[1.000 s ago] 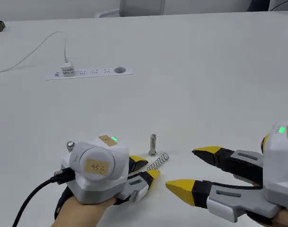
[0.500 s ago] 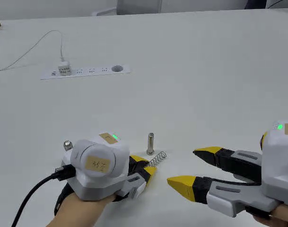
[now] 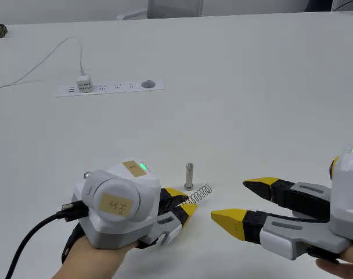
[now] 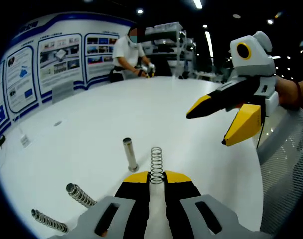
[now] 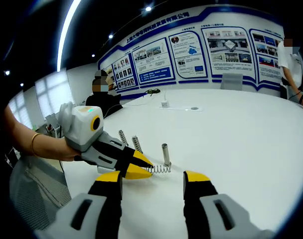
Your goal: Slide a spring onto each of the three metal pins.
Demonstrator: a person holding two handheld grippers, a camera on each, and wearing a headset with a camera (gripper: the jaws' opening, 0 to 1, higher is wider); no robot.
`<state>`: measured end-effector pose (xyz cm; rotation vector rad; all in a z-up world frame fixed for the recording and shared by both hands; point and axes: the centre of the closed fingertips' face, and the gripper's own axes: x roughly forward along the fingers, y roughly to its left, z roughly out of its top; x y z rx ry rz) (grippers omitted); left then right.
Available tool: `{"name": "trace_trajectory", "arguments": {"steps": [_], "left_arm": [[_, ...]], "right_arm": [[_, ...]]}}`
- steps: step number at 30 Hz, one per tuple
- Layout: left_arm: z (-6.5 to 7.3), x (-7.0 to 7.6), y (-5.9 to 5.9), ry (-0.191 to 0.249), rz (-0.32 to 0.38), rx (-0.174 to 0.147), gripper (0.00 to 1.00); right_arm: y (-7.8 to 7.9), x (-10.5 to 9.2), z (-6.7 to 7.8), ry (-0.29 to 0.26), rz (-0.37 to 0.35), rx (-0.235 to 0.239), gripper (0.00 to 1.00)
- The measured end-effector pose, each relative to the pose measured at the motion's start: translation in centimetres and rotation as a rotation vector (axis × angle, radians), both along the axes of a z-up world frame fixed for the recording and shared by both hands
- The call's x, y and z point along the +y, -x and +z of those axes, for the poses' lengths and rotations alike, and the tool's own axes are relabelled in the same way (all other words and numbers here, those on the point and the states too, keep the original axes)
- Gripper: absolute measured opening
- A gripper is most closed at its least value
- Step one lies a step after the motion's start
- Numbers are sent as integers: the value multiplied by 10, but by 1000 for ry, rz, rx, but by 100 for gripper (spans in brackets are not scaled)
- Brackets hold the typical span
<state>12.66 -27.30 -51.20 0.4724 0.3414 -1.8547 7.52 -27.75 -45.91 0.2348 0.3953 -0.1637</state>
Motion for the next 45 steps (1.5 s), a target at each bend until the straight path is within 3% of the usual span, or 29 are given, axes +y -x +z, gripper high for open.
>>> {"name": "trace_trajectory", "arguments": {"steps": [7, 13, 17, 22, 28, 33, 41, 45], "left_arm": [[22, 7, 1, 56, -10, 19, 10], [42, 16, 1, 103, -15, 52, 10], [51, 22, 2, 128, -24, 53, 10], [59, 29, 1, 153, -21, 52, 10], [69, 36, 3, 184, -26, 75, 10], [74, 39, 5, 207, -35, 89, 10], [84, 45, 12, 237, -59, 154, 10], [86, 47, 13, 243, -63, 167, 10]], "right_arm": [[0, -5, 10, -32, -24, -35, 49], [-6, 2, 19, -54, -17, -67, 47], [-12, 8, 25, -81, -2, -95, 44], [-18, 13, 31, -145, -1, -131, 41], [-24, 17, 38, -212, 7, -175, 38], [-28, 21, 39, -245, 24, -185, 35], [-36, 29, 43, -315, 40, -225, 30], [-39, 32, 44, -335, 55, -235, 27]]}}
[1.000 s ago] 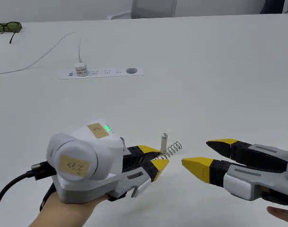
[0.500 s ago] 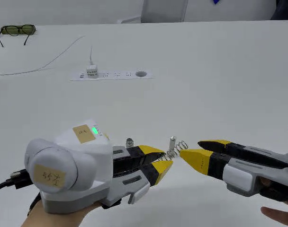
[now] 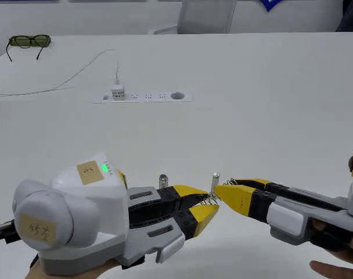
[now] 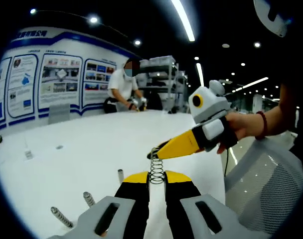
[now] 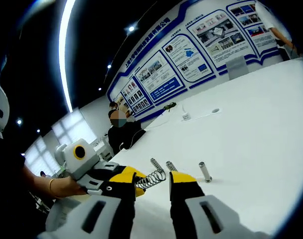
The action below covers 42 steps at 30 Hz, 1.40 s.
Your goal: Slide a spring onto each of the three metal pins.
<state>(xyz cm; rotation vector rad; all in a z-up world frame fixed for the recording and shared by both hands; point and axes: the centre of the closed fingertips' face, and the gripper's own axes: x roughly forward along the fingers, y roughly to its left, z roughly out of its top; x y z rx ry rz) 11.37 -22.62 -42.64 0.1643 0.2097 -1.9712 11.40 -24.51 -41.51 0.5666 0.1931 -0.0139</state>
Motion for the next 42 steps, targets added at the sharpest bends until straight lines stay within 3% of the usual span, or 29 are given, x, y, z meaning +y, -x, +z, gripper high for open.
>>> {"name": "trace_trajectory", "arguments": {"steps": [4, 8, 17, 22, 34, 39, 42], "left_arm": [[3, 3, 3, 12, -17, 14, 10], [6, 6, 5, 21, -31, 36, 10], [4, 11, 6, 5, -42, 38, 10], [1, 12, 7, -8, -33, 26, 11], [-7, 13, 4, -50, -10, 21, 18], [-12, 15, -2, -77, 14, 5, 23], [-14, 17, -9, -86, 40, -14, 27]], "right_arm": [[-3, 4, 2, -32, 15, -16, 24], [-3, 6, 2, -28, 29, -13, 20], [-3, 15, 7, -40, 65, -40, 14], [-3, 22, 7, 31, 90, -28, 14], [-8, 17, 8, 107, 82, -3, 12], [-11, 12, 11, 137, 81, -2, 12], [-13, 9, 12, 185, 79, 11, 11]]}}
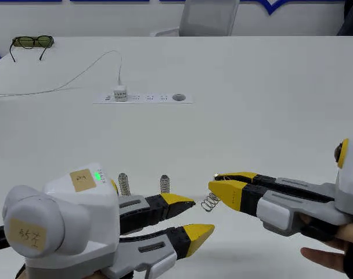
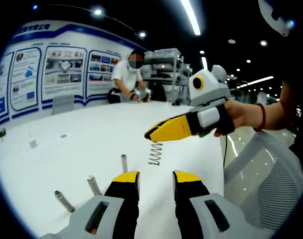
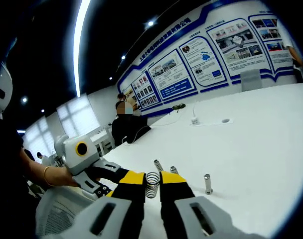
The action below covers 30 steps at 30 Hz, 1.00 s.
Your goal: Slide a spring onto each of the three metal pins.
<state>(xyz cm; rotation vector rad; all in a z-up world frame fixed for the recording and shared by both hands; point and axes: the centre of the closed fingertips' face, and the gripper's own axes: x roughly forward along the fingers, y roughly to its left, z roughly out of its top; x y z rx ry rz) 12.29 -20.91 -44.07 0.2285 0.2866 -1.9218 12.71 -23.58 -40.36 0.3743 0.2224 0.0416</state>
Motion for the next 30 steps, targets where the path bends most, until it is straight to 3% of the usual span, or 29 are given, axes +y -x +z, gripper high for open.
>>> {"name": "trace_trajectory", "arguments": {"steps": [8, 12, 15, 20, 24, 26, 30], "left_arm": [[-4, 8, -16, -30, 53, -45, 38], [1, 10, -24, -4, 112, -6, 43], [0, 12, -30, -9, 135, -23, 47], [1, 14, -39, -9, 181, -10, 52], [0, 16, -45, -21, 213, -19, 57], [-1, 18, -50, -25, 231, -18, 59], [-1, 19, -58, -29, 261, -15, 62]], "right_arm": [[-7, -11, 1, 82, -14, 21, 11], [-10, -18, 3, 117, -22, 29, 11], [-13, -24, 4, 128, -33, 33, 11], [-17, -36, -2, 185, -46, 66, 11], [-21, -42, -4, 191, -50, 75, 11], [-22, -46, -6, 226, -56, 94, 11], [-26, -52, -8, 231, -55, 108, 11]]}}
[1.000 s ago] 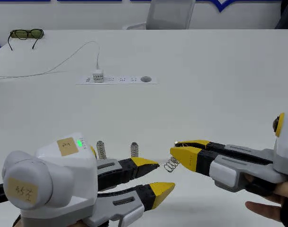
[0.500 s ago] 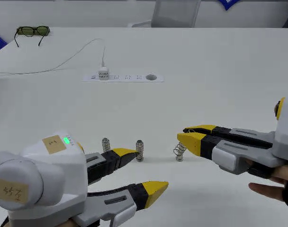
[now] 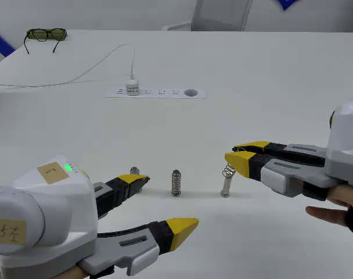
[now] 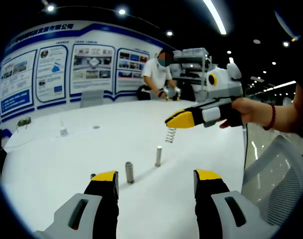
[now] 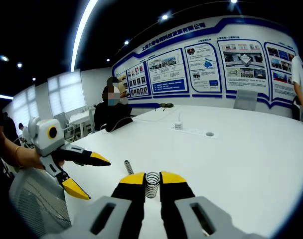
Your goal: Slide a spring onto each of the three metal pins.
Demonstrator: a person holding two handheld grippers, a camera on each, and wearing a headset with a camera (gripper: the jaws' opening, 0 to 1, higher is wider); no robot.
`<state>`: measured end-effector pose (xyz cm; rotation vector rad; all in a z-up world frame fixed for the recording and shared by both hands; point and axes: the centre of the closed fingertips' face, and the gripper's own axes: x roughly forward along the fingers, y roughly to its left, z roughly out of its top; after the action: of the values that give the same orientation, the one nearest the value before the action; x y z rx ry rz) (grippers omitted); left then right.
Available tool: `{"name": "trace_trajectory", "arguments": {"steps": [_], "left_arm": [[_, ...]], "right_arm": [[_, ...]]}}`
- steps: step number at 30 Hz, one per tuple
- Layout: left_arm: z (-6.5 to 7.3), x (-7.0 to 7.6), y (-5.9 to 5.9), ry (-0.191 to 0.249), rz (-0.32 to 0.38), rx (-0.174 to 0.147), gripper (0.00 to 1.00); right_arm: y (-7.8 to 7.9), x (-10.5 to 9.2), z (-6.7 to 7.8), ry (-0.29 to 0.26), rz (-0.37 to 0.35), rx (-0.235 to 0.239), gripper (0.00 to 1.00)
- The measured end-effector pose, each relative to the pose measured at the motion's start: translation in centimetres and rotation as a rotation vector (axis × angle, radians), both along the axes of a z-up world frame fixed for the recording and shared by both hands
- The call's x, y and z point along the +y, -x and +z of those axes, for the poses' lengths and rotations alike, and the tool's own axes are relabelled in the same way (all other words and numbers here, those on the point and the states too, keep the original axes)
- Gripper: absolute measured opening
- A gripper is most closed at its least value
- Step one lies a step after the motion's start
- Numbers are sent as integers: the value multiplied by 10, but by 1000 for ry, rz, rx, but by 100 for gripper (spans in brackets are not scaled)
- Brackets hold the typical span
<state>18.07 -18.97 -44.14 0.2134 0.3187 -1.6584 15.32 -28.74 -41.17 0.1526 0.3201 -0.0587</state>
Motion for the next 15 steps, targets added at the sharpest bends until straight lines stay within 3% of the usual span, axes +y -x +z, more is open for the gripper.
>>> {"name": "trace_trajectory", "arguments": {"steps": [15], "left_arm": [[-11, 6, -25, -38, 102, 3, 78]], "right_arm": [[-8, -18, -12, 24, -46, 55, 12]]}}
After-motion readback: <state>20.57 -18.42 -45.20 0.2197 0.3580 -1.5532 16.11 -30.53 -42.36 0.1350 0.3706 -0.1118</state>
